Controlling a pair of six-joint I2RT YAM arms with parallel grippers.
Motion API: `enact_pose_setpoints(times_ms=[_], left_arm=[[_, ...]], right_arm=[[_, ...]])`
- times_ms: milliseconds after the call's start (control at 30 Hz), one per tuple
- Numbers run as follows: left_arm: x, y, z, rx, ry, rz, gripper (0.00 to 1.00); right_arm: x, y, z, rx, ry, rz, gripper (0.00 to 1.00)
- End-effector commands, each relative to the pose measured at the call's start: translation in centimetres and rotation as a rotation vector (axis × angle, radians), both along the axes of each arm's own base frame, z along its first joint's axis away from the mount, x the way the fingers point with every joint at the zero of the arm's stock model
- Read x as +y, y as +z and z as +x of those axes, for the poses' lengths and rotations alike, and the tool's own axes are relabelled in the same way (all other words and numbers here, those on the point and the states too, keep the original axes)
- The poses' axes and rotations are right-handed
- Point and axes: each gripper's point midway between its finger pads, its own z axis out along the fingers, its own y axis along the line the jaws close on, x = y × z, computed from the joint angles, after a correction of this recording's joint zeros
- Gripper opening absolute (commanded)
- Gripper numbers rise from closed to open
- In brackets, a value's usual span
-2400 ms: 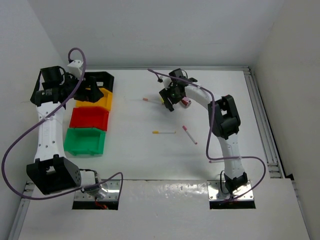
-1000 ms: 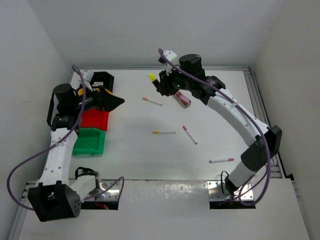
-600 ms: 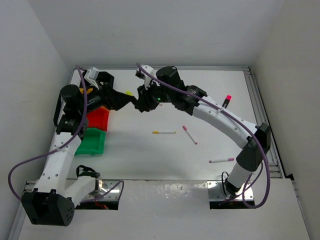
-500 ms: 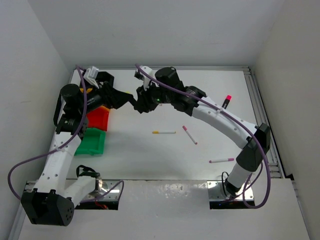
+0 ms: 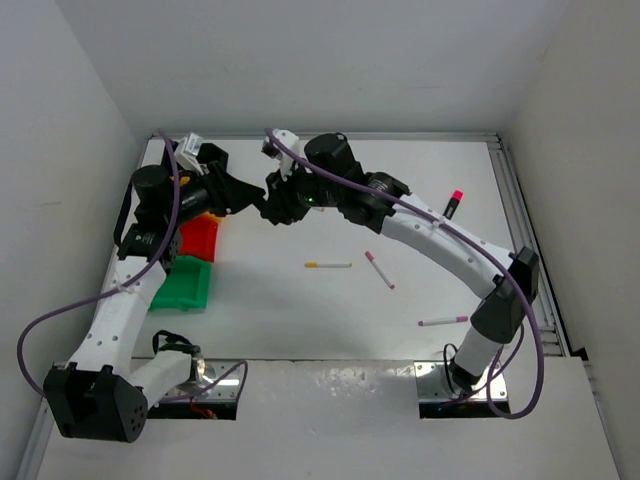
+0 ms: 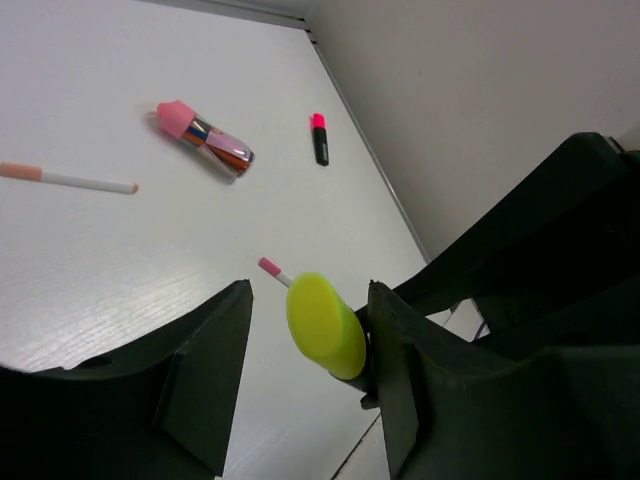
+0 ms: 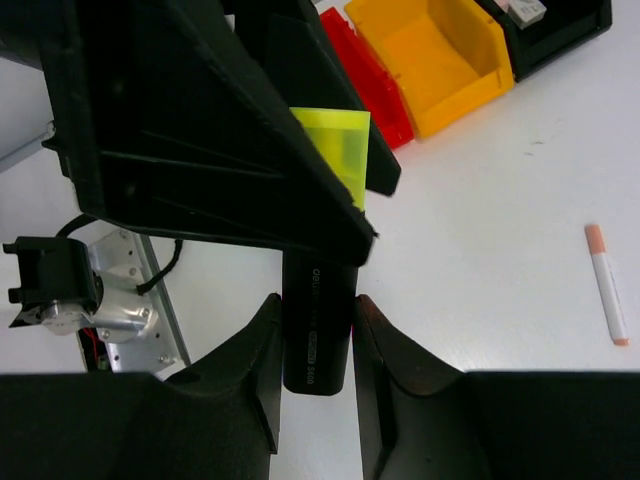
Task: Sort the stationery into containers
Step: Place the pen in the storage box.
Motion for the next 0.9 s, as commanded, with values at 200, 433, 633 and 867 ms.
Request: enact_pose_setpoints(times_ms=[200, 433, 633, 867], left_arm=[[-0.6, 0.9, -0.9, -0.053, -0.070, 0.008, 0.18], [8.8, -2.8, 5.4, -0.073, 0.064, 0.705, 0.00], [17.7, -3.7, 11.2, -0.155, 0.122, 1.195, 0.00], [21.7, -8.6, 17.4, -0.058, 0.001, 1.297, 0.11]], right_arm=[[1.9, 2.8, 1.0, -0.073, -0.004, 0.054, 0.36], [-5.8, -1.1, 4.2, 0.023, -0.146, -0.021, 0.58], [-14.6, -6.4, 5.1, 0.117, -0.270, -0.098, 0.58], [-22.9, -9.6, 5.8, 0.242, -0.465, -0.090, 0.58]])
